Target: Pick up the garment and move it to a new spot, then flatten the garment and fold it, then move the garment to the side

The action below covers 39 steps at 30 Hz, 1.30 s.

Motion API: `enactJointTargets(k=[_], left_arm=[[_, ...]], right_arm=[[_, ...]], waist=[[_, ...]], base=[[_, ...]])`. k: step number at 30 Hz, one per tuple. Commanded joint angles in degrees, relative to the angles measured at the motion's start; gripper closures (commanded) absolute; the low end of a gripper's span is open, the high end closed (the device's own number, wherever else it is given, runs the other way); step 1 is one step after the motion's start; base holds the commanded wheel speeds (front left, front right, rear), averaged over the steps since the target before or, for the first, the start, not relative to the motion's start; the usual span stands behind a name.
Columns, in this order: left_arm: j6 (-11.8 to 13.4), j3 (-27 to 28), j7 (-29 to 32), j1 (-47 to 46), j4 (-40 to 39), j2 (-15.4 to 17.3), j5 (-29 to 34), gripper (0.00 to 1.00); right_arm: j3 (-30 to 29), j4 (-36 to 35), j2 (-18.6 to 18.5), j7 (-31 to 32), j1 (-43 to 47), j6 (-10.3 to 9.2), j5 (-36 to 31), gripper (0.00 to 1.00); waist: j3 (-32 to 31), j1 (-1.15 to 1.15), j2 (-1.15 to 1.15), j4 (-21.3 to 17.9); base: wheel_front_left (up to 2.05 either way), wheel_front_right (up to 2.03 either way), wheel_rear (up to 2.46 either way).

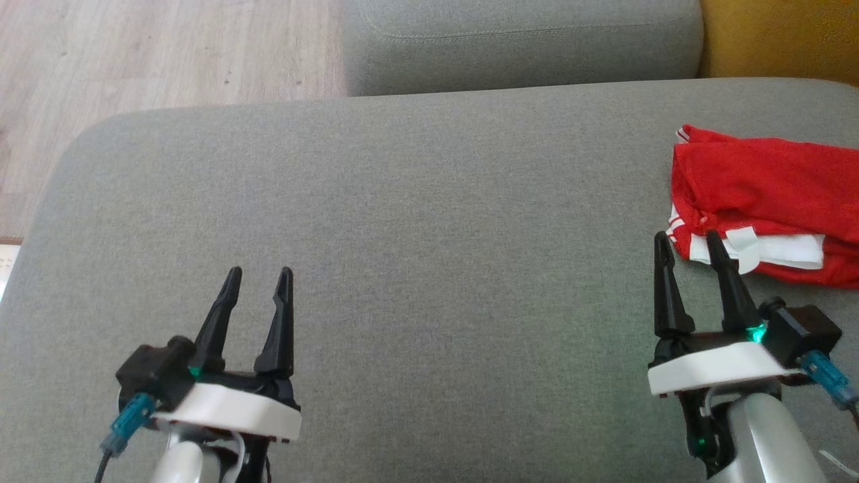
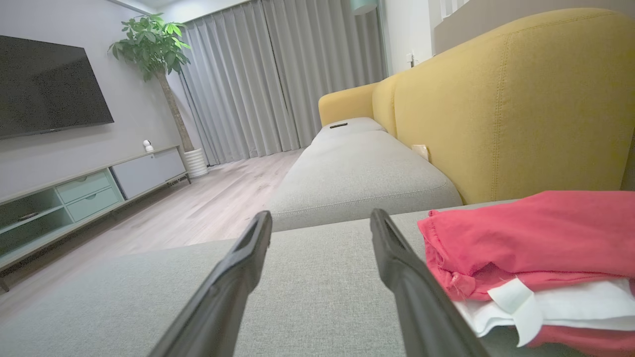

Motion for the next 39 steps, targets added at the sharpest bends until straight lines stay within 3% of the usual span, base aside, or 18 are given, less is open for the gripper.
enactJointTargets(k=[1, 36, 37, 39], left_arm=[[0.5, 1.9, -0.3, -1.8, -2.1, 0.1, -0.2, 0.00], [3.3, 4.7, -0.3, -1.5, -2.3, 0.1, -0.9, 0.00], [3.2, 2.3, 0.0, 0.0, -0.3, 0.0, -0.7, 1.00], [3.1, 2.0, 0.1, 0.2, 1.3, 0.0, -0.8, 1.00]], right_arm=[[1.7, -2.3, -0.1, -0.6, -0.7, -0.05, 0.2, 0.00], [2.8, -2.2, -0.1, -0.6, -1.0, -0.05, 0.0, 0.00], [1.3, -0.2, 0.0, 0.0, 0.8, 0.00, 0.0, 1.00], [1.3, 1.3, 0.1, 0.0, 1.1, 0.00, 0.1, 1.00]], waist=[[0.0, 0.00, 0.00, 0.0], [0.5, 0.00, 0.00, -1.0], [0.5, 0.00, 0.00, -1.0], [0.5, 0.00, 0.00, -1.0]], base=[[0.00, 0.00, 0.00], [0.00, 0.00, 0.00], [0.00, 0.00, 0.00], [0.00, 0.00, 0.00]])
